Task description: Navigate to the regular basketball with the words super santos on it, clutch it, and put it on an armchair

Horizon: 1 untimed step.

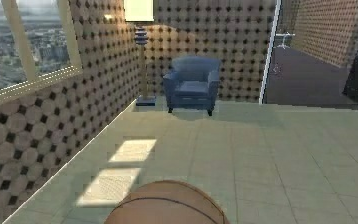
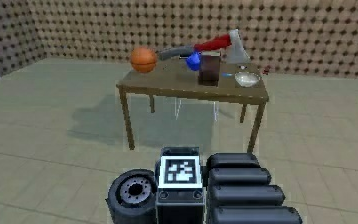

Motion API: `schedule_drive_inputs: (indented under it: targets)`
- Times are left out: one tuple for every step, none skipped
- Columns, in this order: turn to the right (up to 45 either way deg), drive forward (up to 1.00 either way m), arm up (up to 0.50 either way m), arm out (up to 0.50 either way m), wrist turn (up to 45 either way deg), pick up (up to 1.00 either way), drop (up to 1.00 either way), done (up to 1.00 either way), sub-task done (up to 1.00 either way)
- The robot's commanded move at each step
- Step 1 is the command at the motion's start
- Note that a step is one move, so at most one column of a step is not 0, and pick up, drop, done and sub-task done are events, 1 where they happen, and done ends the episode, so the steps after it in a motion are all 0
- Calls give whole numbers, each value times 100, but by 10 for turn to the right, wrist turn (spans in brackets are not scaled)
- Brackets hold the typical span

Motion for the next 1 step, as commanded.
schedule_drive_inputs:
  targets:
    - [0, 100, 0, 0, 0, 0, 0, 0, 0]
